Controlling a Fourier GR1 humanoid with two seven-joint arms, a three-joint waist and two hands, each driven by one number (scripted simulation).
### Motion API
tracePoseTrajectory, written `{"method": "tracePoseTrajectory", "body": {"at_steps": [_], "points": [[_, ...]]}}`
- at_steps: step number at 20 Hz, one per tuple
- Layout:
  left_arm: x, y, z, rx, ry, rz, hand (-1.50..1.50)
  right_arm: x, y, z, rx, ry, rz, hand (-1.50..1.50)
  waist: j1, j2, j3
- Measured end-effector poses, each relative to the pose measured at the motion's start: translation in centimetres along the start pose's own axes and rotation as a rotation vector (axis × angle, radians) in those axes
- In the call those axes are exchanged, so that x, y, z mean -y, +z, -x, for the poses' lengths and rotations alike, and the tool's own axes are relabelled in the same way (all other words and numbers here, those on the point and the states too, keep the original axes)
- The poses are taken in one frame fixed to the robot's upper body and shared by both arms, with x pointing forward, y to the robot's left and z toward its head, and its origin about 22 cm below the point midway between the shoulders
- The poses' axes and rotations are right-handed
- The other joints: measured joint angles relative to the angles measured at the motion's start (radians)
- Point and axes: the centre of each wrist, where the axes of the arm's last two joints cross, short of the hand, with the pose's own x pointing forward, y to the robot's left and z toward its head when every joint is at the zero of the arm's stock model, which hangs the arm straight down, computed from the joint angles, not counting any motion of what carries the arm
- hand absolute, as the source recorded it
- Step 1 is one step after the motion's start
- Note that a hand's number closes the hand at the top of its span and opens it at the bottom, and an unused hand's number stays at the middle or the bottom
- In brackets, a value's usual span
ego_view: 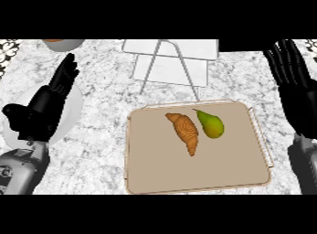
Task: Pick the croissant from the tray and place it in the tiered shelf
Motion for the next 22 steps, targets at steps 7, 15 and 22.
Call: {"method": "tracePoseTrajectory", "body": {"at_steps": [7, 15, 22], "points": [[-1.6, 2.5, 6.2, -0.329, 0.096, -0.072, 0.00, 4.5, 0.3, -0.1, -0.103, 0.276, -0.001, 1.50, 0.023, 0.011, -0.027], [-2.2, 5.4, 11.6, -0.554, 0.205, -0.074, 0.00, 7.0, 2.8, 5.4, -0.416, 0.403, -0.011, -1.50, 0.033, 0.009, -0.025], [-2.1, 6.2, 12.6, -0.589, 0.226, -0.083, 0.00, 6.7, 1.7, 3.6, -0.437, 0.381, -0.278, -1.50, 0.020, 0.000, -0.024]]}}
